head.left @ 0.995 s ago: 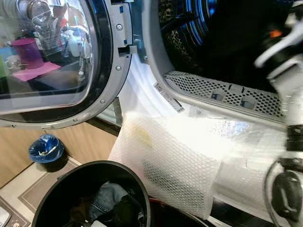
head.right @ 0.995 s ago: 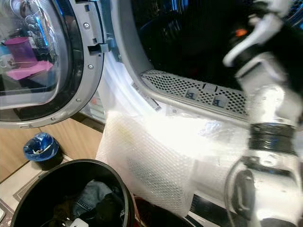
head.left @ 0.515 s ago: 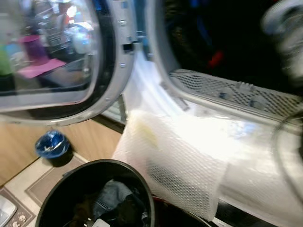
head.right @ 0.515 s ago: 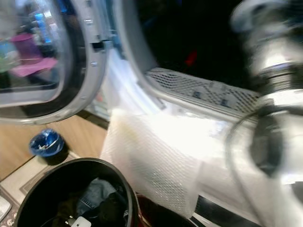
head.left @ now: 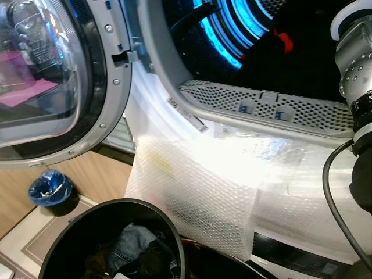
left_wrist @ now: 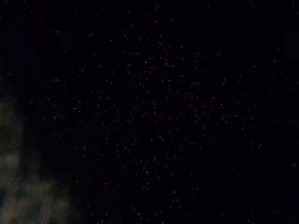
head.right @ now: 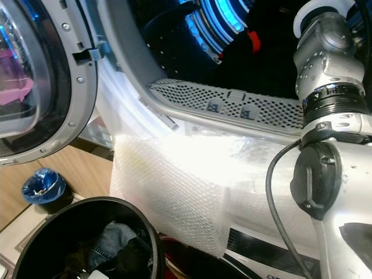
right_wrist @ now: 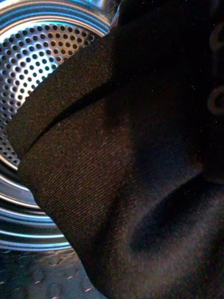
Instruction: Clothes washing
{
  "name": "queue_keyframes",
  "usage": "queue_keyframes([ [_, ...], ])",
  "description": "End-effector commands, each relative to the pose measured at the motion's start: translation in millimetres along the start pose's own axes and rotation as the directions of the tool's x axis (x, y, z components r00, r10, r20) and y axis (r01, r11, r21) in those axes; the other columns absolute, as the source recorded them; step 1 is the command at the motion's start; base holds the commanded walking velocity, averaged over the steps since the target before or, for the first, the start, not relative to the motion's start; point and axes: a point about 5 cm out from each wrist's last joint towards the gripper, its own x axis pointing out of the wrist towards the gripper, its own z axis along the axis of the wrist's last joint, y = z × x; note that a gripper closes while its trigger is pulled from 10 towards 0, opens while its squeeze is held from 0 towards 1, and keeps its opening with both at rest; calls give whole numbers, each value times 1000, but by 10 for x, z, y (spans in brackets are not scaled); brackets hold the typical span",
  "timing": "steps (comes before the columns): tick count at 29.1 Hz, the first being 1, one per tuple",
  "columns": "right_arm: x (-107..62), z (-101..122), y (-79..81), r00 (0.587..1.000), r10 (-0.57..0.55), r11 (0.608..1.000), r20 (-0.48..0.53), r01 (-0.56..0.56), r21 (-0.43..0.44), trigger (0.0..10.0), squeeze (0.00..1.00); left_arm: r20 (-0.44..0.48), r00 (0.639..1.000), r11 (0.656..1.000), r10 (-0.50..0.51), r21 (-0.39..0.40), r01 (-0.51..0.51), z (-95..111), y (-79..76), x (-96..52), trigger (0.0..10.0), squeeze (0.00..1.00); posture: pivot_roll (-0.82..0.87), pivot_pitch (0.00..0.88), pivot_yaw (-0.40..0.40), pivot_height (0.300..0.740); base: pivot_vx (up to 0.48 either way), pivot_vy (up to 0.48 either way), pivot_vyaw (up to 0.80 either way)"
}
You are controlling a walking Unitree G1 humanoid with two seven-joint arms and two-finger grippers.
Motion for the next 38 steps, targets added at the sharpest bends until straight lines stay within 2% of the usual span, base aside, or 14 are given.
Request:
queue_keyframes([
  [1, -7, 44, -44, 999, -11, 993, 45, 16, -120, 10000, 0, -98, 988, 993, -117, 11, 118, -266, -253, -37, 10000, 0, -66, 140, 61, 740, 0, 0, 0],
  [4, -16, 109, -171, 995, -49, 943, 86, 74, -325, 10000, 0, -99, 988, 993, -118, 15, 121, -266, -249, -38, 10000, 0, -65, 141, 61, 740, 0, 0, 0],
  [5, -20, 145, -221, 992, -65, 918, 105, 101, -385, 4235, 0, -99, 988, 993, -118, 16, 121, -266, -249, -38, 10000, 0, -65, 141, 61, 740, 0, 0, 0],
  [6, -23, 165, -243, 990, -74, 907, 117, 116, -404, 0, 0, -100, 988, 993, -118, 16, 120, -270, -248, -40, 10000, 0, -64, 141, 61, 740, 0, 0, 0],
  [9, -37, 276, -344, 977, -122, 846, 173, 194, -496, 0, 0, -100, 988, 993, -119, 17, 121, -276, -245, -42, 10000, 0, -66, 140, 59, 740, 0, 0, 0],
  [12, -71, 392, -328, 958, -60, 706, 282, 240, -667, 0, 0, -101, 988, 992, -121, 17, 123, -283, -248, -45, 10000, 0, -74, 146, 59, 740, 0, 0, 0],
  [13, -77, 402, -327, 954, -53, 691, 294, 248, -679, 0, 0, -101, 988, 992, -121, 16, 123, -283, -248, -45, 10000, 0, -74, 146, 59, 740, 0, 0, 0],
  [16, -115, 457, -337, 948, -23, 732, 316, 232, -640, 0, 0, -102, 987, 992, -122, 17, 125, -284, -251, -45, 10000, 0, -74, 146, 59, 740, 0, 0, 0],
  [23, -397, 591, -142, 897, 182, 696, 404, 173, -697, 0, 0, -103, 986, 991, -130, 30, 134, -268, -247, -41, 10000, 0, -103, 152, 71, 740, 0, 0, 0],
  [28, -548, 382, -227, 913, 217, 506, 344, 197, -840, 0, 0, -101, 986, 990, -132, 33, 136, -249, -246, -34, 10000, 0, -103, 152, 71, 740, 0, 0, 0],
  [30, -563, 318, -391, 926, 171, 368, 338, 258, -893, 0, 0, -101, 986, 989, -136, 37, 140, -249, -245, -35, 10000, 0, -110, 156, 77, 740, 0, 0, 0],
  [31, -563, 318, -391, 926, 171, 368, 338, 258, -893, 0, 0, -101, 986, 989, -136, 37, 140, -249, -245, -35, 10000, 0, -110, 156, 77, 740, 0, 0, 0],
  [34, -630, 185, -539, 942, 116, 196, 316, 291, -937, 0, 0, -105, 985, 989, -139, 41, 144, -256, -243, -38, 10000, 0, -111, 157, 80, 740, 0, 0, 0],
  [38, -656, 126, -585, 949, 84, 177, 303, 285, -942, 0, 0, -105, 985, 989, -137, 40, 142, -258, -237, -39, 10000, 0, -111, 157, 80, 740, 0, 0, 0],
])
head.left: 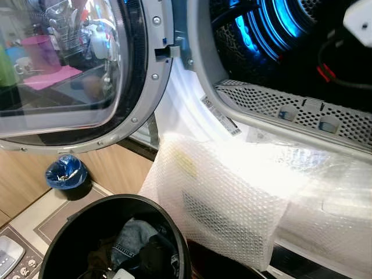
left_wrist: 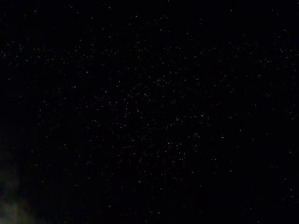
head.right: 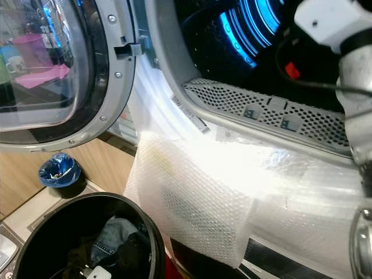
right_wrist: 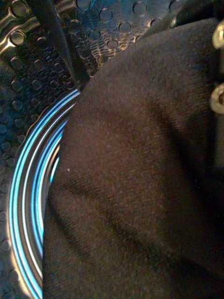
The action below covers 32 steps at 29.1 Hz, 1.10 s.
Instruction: Clothes washing
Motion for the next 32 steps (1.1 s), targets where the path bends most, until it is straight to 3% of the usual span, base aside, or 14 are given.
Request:
queue_keyframes([
  [1, -107, -198, 58, 996, 11, 999, -84, -15, -43, 0, 0, -134, 985, 993, -111, 10, 114, -335, -259, -49, 10000, 0, -101, 160, 78, 740, 0, 0, 0],
  [6, -143, -378, 55, 978, -8, 985, -211, 44, 166, 0, 0, -136, 985, 994, -110, 6, 112, -351, -258, -55, 10000, 0, -95, 162, 76, 740, 0, 0, 0],
  [7, -156, -411, 72, 971, -3, 968, -240, 62, 242, 2431, 0, -136, 984, 994, -111, 5, 112, -356, -259, -57, 10000, 0, -93, 163, 79, 740, 0, 0, 0],
  [8, -184, -488, 81, 951, -12, 896, -308, 147, 420, 10000, 0, -137, 984, 994, -111, 5, 113, -363, -262, -60, 10000, 0, -90, 163, 78, 740, 0, 0, 0],
  [10, -200, -532, 55, 939, -32, 865, -342, 198, 461, 10000, 0, -137, 984, 994, -111, 4, 113, -365, -259, -61, 10000, 0, -86, 163, 78, 740, 0, 0, 0],
  [12, -215, -580, -6, 929, -68, 872, -365, 233, 430, 10000, 0, -137, 984, 994, -110, 4, 112, -368, -253, -63, 10000, 0, -84, 164, 80, 740, 0, 0, 0],
  [13, -239, -658, -91, 906, -114, 850, -409, 302, 431, 10000, 831, -138, 984, 994, -109, 4, 110, -375, -240, -68, 10000, 0, -82, 164, 82, 740, 0, 0, 0],
  [14, -251, -694, -122, 896, -128, 841, -426, 325, 432, 10000, 1000, -139, 984, 994, -108, 5, 109, -377, -234, -69, 10000, 0, -82, 164, 82, 740, 0, 0, 0],
  [21, -283, -726, -176, 891, -148, 835, -430, 345, 428, 10000, 1000, -141, 985, 994, -104, 9, 106, -384, -208, -76, 10000, 0, -78, 163, 87, 740, 0, 0, 0],
  [32, -312, -571, -216, 947, -111, 880, -301, 234, 414, 10000, 1000, -141, 984, 994, -107, 15, 110, -385, -184, -82, 10000, 0, -82, 170, 96, 740, 0, 0, 0],
])
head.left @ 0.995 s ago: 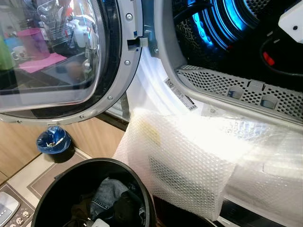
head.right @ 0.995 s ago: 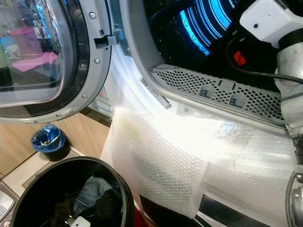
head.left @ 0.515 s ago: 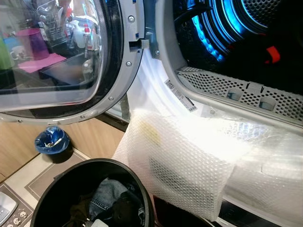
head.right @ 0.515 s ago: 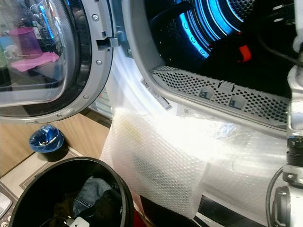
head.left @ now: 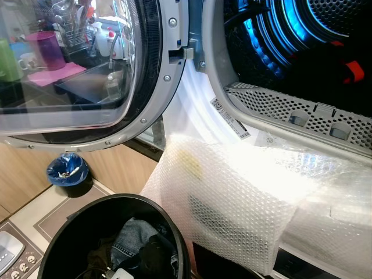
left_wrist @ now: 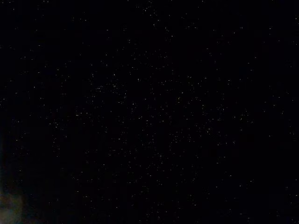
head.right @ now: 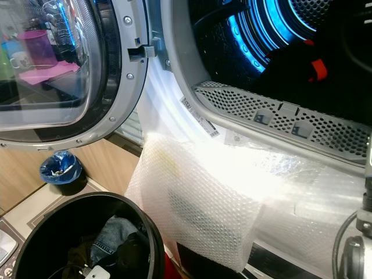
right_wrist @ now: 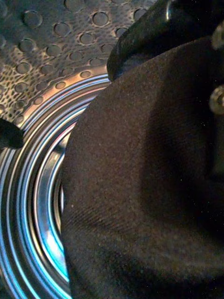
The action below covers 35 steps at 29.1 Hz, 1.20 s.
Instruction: Clothes washing
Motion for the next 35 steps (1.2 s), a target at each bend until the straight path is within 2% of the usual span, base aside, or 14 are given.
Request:
queue_keyframes([
  [1, -53, -186, -64, 998, 23, 999, -61, -24, -22, 10000, 1000, -142, 985, 995, -95, 5, 97, -373, -216, -65, 10000, 0, -84, 169, 97, 740, 0, 0, 0],
  [2, -74, -170, -2, 993, 111, 993, -47, -112, -37, 10000, 1000, -142, 985, 995, -96, 7, 98, -372, -215, -65, 10000, 0, -86, 171, 99, 740, 0, 0, 0],
  [5, -102, -140, 40, 981, 192, 971, -20, -193, -140, 10000, 1000, -142, 985, 995, -97, 8, 99, -368, -213, -64, 10000, 0, -87, 170, 99, 740, 0, 0, 0],
  [8, -87, -167, -6, 981, 189, 963, -38, -193, -188, 10000, 1000, -142, 985, 995, -98, 10, 101, -362, -214, -62, 10000, 0, -89, 170, 98, 740, 0, 0, 0],
  [10, -75, -142, -15, 980, 198, 921, -14, -191, -341, 10000, 1000, -141, 985, 995, -98, 9, 101, -358, -213, -60, 10000, 0, -88, 169, 97, 740, 0, 0, 0],
  [13, -119, -93, 84, 963, 269, 863, 17, -233, -449, 10000, 1000, -140, 985, 995, -99, 8, 101, -355, -213, -59, 10000, 0, -89, 168, 96, 740, 0, 0, 0],
  [14, -177, -85, 165, 941, 338, 812, 22, -280, -512, 10000, 1000, -140, 985, 995, -99, 9, 101, -354, -213, -59, 10000, 0, -89, 168, 96, 740, 0, 0, 0],
  [18, -265, -123, 201, 910, 415, 745, -16, -350, -568, 10000, 1000, -140, 985, 995, -100, 9, 103, -356, -215, -60, 10000, 0, -93, 172, 97, 740, 0, 0, 0],
  [20, -279, -123, 193, 907, 421, 732, -18, -352, -584, 10000, 1000, -141, 985, 995, -101, 10, 103, -357, -215, -60, 10000, 0, -93, 172, 97, 740, 0, 0, 0],
  [24, -329, -89, 112, 884, 468, 637, -20, -353, -686, 10000, 1000, -143, 984, 994, -102, 12, 105, -364, -213, -63, 10000, 0, -93, 172, 97, 740, 0, 0, 0],
  [27, -416, -49, 108, 818, 575, 560, -8, -400, -725, 10000, 1000, -144, 984, 994, -105, 17, 108, -361, -212, -62, 10000, 0, -93, 172, 97, 740, 0, 0, 0],
  [28, -482, -51, 119, 765, 643, 478, -18, -420, -772, 10000, 1000, -143, 984, 994, -104, 17, 108, -357, -210, -61, 10000, 0, -93, 172, 97, 740, 0, 0, 0],
  [29, -497, -51, 120, 753, 657, 458, -22, -423, -782, 10000, 1000, -142, 984, 994, -104, 18, 108, -356, -209, -61, 10000, 0, -93, 172, 97, 740, 0, 0, 0],
  [35, -386, -5, -152, 789, 611, 383, -69, -371, -846, 10000, 1000, -139, 985, 994, -104, 19, 108, -339, -202, -56, 10000, 0, -109, 175, 102, 740, 0, 0, 0],
])
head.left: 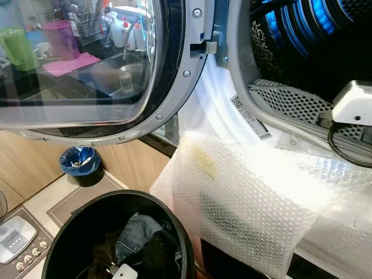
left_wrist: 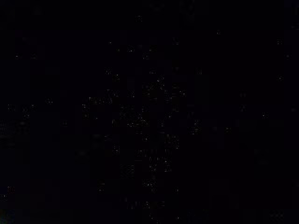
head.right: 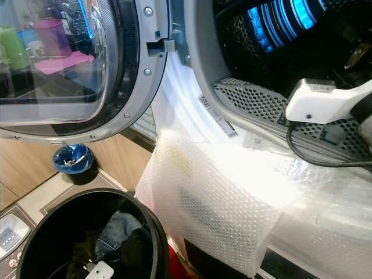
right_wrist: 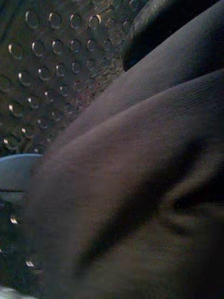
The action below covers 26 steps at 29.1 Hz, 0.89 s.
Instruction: Clothes washing
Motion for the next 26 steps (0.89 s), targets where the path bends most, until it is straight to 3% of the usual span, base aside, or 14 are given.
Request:
queue_keyframes([
  [1, -94, -274, -61, 994, 49, 997, -99, -55, -62, 10000, 1000, -183, 979, 996, -92, -10, 92, -437, -219, -84, 10000, 0, -109, 175, 102, 740, 0, 0, 0],
  [2, -105, -282, -88, 993, 68, 993, -96, -77, -89, 10000, 1000, -185, 978, 996, -94, -8, 94, -440, -218, -86, 10000, 0, -118, 174, 104, 740, 0, 0, 0],
  [3, -120, -297, -124, 990, 98, 985, -99, -110, -133, 10000, 604, -187, 978, 995, -95, -6, 96, -442, -216, -87, 10000, 0, -123, 173, 103, 740, 0, 0, 0],
  [5, -125, -303, -136, 989, 108, 981, -102, -122, -148, 10000, 604, -187, 978, 995, -96, -6, 96, -442, -216, -86, 10000, 0, -123, 173, 103, 740, 0, 0, 0],
  [6, -137, -332, -154, 984, 122, 975, -126, -142, -169, 10000, 0, -185, 978, 995, -97, -5, 97, -435, -217, -83, 10000, 0, -126, 171, 103, 740, 0, 0, 0],
  [13, -255, -562, -285, 957, 133, 934, -257, -207, -290, 10000, 0, -181, 978, 995, -101, -5, 102, -416, -223, -75, 10000, 0, -128, 171, 106, 740, 0, 0, 0],
  [16, -287, -606, -321, 956, 133, 955, -262, -194, -226, 10000, 0, -183, 978, 995, -101, -4, 102, -422, -219, -78, 10000, 0, -140, 172, 107, 740, 0, 0, 0],
  [18, -338, -656, -291, 953, 173, 972, -248, -206, -114, 10000, 0, -186, 977, 995, -101, -3, 102, -430, -214, -82, 10000, 0, -140, 172, 107, 740, 0, 0, 0],
  [19, -383, -676, -252, 955, 198, 980, -221, -198, 21, 10000, 0, -188, 977, 995, -100, -4, 101, -436, -211, -84, 10000, 0, -148, 173, 106, 740, 0, 0, 0],
  [20, -419, -689, -210, 953, 226, 973, -200, -210, 99, 10000, 0, -189, 977, 995, -100, -4, 101, -438, -211, -85, 10000, 0, -160, 173, 105, 740, 0, 0, 0],
  [22, -438, -695, -186, 950, 245, 967, -192, -224, 124, 10000, 0, -189, 977, 995, -100, -5, 101, -438, -210, -85, 10000, 0, -160, 173, 105, 740, 0, 0, 0],
  [23, -469, -687, -144, 950, 267, 949, -162, -230, 215, 10000, 0, -189, 977, 995, -100, -5, 101, -436, -210, -84, 10000, 0, -165, 172, 103, 740, 0, 0, 0],
  [25, -539, -614, -43, 948, 314, 869, -58, -262, 420, 10000, 0, -188, 977, 995, -101, -4, 102, -431, -211, -81, 10000, 0, -165, 172, 103, 740, 0, 0, 0],
  [26, -595, -507, 27, 940, 337, 766, 57, -308, 564, 10000, 0, -187, 977, 995, -101, -4, 102, -423, -214, -77, 10000, 0, -165, 172, 103, 740, 0, 0, 0],
])
